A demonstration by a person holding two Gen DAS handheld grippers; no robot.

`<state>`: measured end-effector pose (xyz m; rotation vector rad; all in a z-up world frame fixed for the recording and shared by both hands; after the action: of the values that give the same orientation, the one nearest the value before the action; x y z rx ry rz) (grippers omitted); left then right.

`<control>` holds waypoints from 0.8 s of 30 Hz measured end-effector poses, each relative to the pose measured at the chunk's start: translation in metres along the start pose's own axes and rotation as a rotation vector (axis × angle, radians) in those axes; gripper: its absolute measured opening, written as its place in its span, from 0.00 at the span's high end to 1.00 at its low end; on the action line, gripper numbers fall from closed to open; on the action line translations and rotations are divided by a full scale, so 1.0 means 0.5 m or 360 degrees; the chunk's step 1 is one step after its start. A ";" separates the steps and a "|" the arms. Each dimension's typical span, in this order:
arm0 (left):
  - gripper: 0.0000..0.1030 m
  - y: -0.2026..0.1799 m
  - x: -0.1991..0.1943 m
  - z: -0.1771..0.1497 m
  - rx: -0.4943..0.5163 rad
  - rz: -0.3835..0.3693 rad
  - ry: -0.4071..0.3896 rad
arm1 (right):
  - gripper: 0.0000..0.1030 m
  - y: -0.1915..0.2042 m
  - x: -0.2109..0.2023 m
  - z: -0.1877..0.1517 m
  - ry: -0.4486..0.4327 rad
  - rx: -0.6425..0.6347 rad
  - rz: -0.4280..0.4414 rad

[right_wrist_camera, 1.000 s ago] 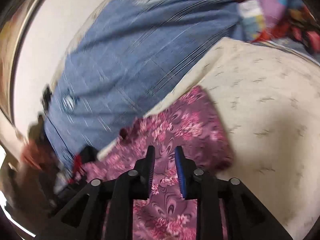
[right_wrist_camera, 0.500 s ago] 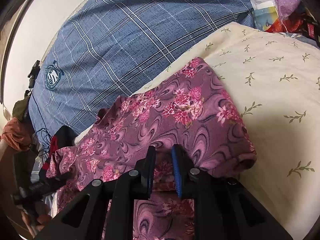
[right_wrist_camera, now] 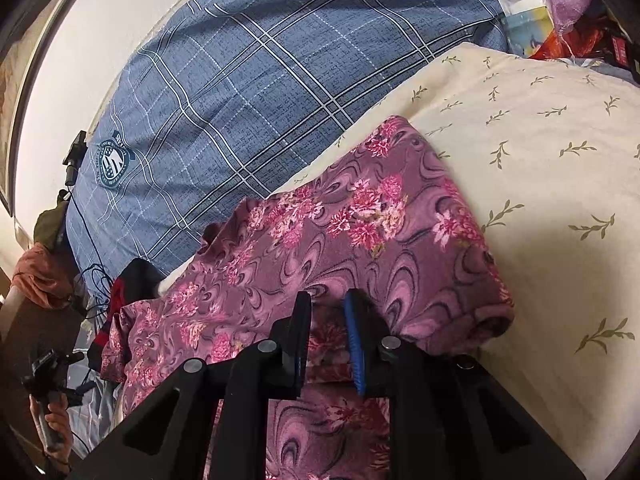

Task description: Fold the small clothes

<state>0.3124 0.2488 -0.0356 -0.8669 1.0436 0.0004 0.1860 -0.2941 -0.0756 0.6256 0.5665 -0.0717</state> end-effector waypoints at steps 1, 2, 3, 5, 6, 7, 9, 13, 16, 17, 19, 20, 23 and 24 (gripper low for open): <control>0.19 0.006 0.020 -0.001 -0.0048 -0.0037 0.0053 | 0.82 0.000 0.000 0.000 0.0001 -0.0001 -0.0001; 0.19 0.009 0.041 -0.001 -0.0098 -0.0070 0.0101 | 0.82 0.000 0.001 0.000 0.0001 -0.0002 -0.0002; 0.19 0.006 0.058 -0.003 -0.0133 -0.0091 0.0124 | 0.82 0.000 0.001 0.000 0.0001 -0.0003 -0.0004; 0.19 0.009 0.085 0.003 -0.0201 -0.0093 0.0124 | 0.82 0.000 0.000 0.000 -0.0002 -0.0004 -0.0003; 0.21 0.011 0.081 0.005 -0.0223 -0.0097 0.0112 | 0.82 0.000 0.000 0.000 -0.0002 -0.0004 -0.0003; 0.31 0.013 0.084 0.007 -0.0246 -0.0109 0.0095 | 0.82 0.001 0.000 0.000 -0.0003 -0.0003 -0.0001; 0.69 0.012 0.090 0.012 -0.0285 -0.0149 0.0104 | 0.82 0.000 0.000 0.000 -0.0004 -0.0002 0.0001; 0.96 0.005 0.086 0.005 -0.0334 -0.0183 0.0150 | 0.82 -0.002 0.000 -0.001 -0.0010 0.0009 0.0015; 0.96 -0.017 0.067 -0.013 -0.0354 -0.0262 0.0151 | 0.82 -0.003 -0.001 -0.001 -0.0016 0.0019 0.0029; 0.96 -0.030 0.060 -0.023 -0.0353 -0.0300 0.0157 | 0.82 -0.004 -0.001 -0.001 -0.0017 0.0022 0.0033; 0.96 -0.061 0.043 -0.043 -0.0324 -0.0355 0.0153 | 0.82 -0.003 -0.001 -0.001 -0.0025 0.0022 0.0044; 0.96 -0.086 0.036 -0.055 -0.0306 -0.0389 0.0154 | 0.82 -0.004 0.000 0.000 -0.0027 0.0025 0.0049; 0.96 -0.155 0.027 -0.088 -0.0272 -0.0494 0.0176 | 0.82 -0.005 -0.001 -0.001 -0.0032 0.0033 0.0059; 0.96 -0.185 0.028 -0.105 -0.0252 -0.0521 0.0185 | 0.82 -0.005 -0.001 -0.001 -0.0033 0.0034 0.0063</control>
<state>0.3162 0.1479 0.0005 -1.1862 1.0089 -0.2481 0.1847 -0.2958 -0.0771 0.6562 0.5340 -0.0473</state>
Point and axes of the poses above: each gripper's, at about its wrist camera, not at the fingertips, and x roughly the way its jaws point, y to its left, z to its top, the point moved 4 cm from there along x, roughly the way its jaws point, and after that the axes turned 5 degrees about -x, right-handed, at the moved point
